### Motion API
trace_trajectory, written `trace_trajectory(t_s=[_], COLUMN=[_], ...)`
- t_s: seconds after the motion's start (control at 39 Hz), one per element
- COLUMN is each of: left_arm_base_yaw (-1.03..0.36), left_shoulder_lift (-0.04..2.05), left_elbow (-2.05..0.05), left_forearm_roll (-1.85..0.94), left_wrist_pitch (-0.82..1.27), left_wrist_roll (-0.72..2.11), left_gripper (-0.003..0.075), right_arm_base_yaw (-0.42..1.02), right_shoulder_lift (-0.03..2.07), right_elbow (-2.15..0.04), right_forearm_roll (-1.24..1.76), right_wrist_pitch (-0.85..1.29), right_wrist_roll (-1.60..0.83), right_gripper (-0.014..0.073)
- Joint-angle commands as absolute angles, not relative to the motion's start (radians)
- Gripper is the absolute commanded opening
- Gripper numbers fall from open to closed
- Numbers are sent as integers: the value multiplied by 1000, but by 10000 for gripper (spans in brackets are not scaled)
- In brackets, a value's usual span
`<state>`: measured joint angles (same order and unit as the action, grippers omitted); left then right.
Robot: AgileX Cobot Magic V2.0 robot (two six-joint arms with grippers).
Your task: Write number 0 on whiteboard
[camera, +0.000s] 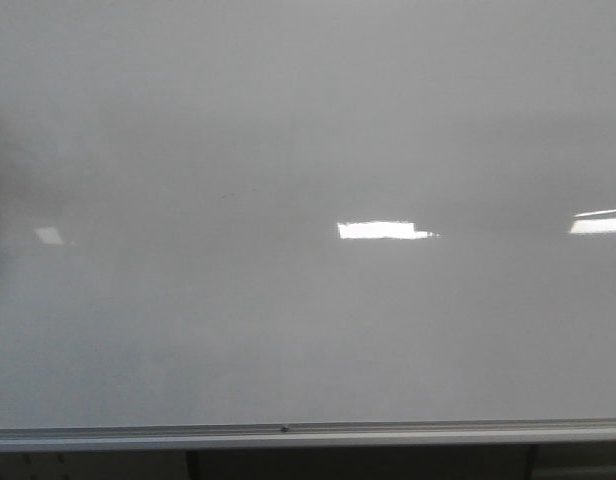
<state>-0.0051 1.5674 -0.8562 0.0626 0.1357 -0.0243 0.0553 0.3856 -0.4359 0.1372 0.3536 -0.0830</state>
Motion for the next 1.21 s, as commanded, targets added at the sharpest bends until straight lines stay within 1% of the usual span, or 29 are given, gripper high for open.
trace_trajectory(t_s=[0.0,0.31,0.38,0.41,0.49,0.51,0.64,0.85,0.9,1.08,1.18], left_arm_base_yaw=[-9,-9,-9,-9,-9,-9,-9,-9,-9,-27,-85], left_shoulder_lift=[1575,1632,1632,1632,1632,1632,1632,1628,1619,1519,1435], left_elbow=[-914,-940,-940,-940,-940,-940,-940,-940,-940,-940,-945], left_forearm_roll=[56,50,50,50,50,50,50,50,50,50,48], left_wrist_pitch=[75,80,86,93,113,119,128,126,128,163,256], left_wrist_roll=[-32,-32,-32,-32,-32,-32,-32,-32,-32,-32,0], left_gripper=[598,598,578,564,487,438,272,33,-15,-19,-19], right_arm_base_yaw=[56,56,56,56,56,56,56,56,56,56,56], right_shoulder_lift=[400,400,400,400,400,400,400,400,400,400,400], right_elbow=[-474,-474,-474,-474,-474,-474,-474,-474,-474,-474,-476], right_forearm_roll=[143,143,143,143,143,143,143,143,143,143,145], right_wrist_pitch=[283,282,282,282,282,282,282,282,282,287,310], right_wrist_roll=[-86,-86,-86,-86,-86,-86,-86,-86,-86,-86,-86], right_gripper=[454,454,454,454,454,454,454,454,454,454,454])
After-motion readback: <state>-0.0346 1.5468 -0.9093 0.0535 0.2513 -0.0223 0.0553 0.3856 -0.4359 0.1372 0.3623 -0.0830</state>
